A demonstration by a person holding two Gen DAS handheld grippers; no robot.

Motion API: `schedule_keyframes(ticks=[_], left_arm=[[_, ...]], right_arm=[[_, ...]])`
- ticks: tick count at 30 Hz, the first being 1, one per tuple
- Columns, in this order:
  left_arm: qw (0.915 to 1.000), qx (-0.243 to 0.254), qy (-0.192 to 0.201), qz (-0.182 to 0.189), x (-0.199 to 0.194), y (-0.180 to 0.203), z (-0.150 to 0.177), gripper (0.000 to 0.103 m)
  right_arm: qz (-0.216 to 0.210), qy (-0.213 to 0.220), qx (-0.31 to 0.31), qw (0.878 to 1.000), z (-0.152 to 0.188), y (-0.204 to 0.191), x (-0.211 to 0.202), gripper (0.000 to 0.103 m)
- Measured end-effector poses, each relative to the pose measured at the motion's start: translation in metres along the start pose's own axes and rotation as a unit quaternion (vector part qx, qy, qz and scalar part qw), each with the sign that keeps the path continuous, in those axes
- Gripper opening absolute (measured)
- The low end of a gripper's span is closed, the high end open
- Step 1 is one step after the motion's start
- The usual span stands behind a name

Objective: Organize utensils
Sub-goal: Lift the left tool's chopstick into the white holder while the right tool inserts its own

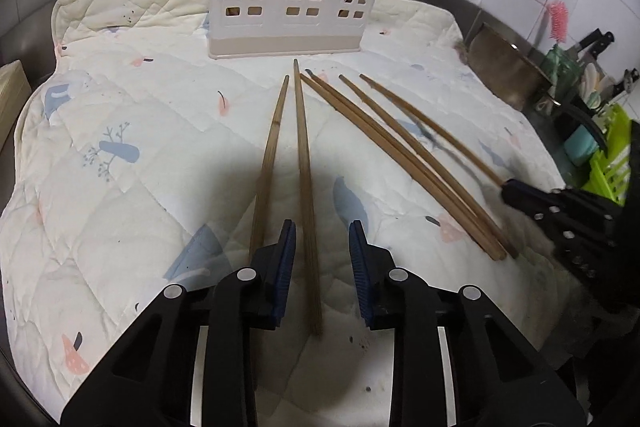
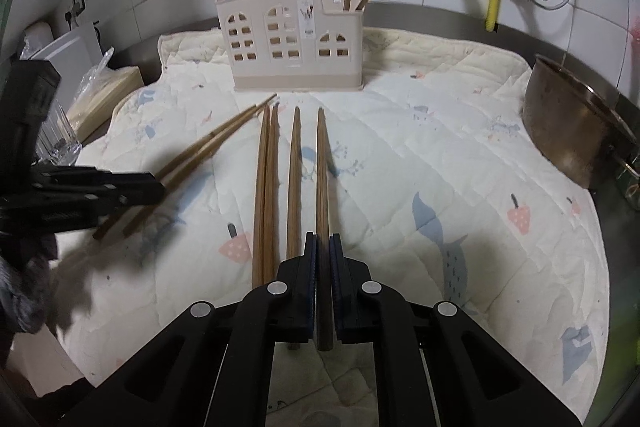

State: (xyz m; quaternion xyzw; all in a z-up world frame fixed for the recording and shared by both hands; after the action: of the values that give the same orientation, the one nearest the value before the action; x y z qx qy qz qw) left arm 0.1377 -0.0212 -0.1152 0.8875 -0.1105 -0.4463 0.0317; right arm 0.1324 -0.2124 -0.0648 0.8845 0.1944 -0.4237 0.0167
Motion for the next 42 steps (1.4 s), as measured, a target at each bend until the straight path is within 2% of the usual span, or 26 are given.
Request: schedule_keyframes(ticks=[6,9,10,15,20,25,30,38,42], left_arm=[[0.9997,-0.003,-0.011,-0.023,0.011,-0.001,0.001,0.013],[0.9993,0.005,-0.012,-0.034,0.013,0.0,-0.001,0.011],[0.9992,0.007,-0.013,-0.037,0.013,0.001,-0.002,0.006],[0.9996,0.0,-0.008,-0.026,0.006,-0.001,-0.006,0.006],[0.9995,0.004,0.029,-0.014,-0.027,-0.001,-0.022,0.005],[0.997,0.02,0.072,-0.02,-0.059,-0.001,-0.05,0.005],[0.9939,0.032,0.101,-0.03,-0.079,-0.004,-0.084,0.005],[0.9894,0.05,0.135,-0.015,-0.115,-0.002,-0.133,0.005],[0.9835,0.066,0.167,-0.022,-0.14,0.002,-0.156,0.005]], right_arm=[[-0.002,0.02,0.0,1.0,-0.01,-0.004,-0.011,0.006],[-0.001,0.031,0.0,1.0,-0.016,-0.005,-0.018,0.007],[-0.001,0.034,0.0,0.999,-0.017,-0.005,-0.02,0.007],[0.002,0.057,-0.003,0.998,-0.033,-0.009,-0.034,0.007],[0.006,0.078,-0.01,0.997,-0.055,-0.011,-0.045,0.007],[0.006,0.1,-0.027,0.995,-0.09,-0.017,-0.055,0.007],[0.005,0.108,-0.044,0.993,-0.126,-0.02,-0.058,0.007],[-0.012,0.114,-0.071,0.991,-0.185,-0.029,-0.071,0.007],[-0.023,0.114,-0.08,0.99,-0.213,-0.032,-0.08,0.007]])
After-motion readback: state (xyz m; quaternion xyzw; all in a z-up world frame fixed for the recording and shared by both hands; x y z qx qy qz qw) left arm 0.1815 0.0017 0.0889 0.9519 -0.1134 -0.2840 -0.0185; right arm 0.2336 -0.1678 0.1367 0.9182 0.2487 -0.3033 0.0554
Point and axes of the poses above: each gripper's, at about its wrist camera, not at the fingertips, and x roughly the way its jaws point, y to its right, z to its underside, the point moved 3 cm from there along x, roughly the way its jaws point, and after that the axes turned 4 degrees about x, right-handed, at the moved point
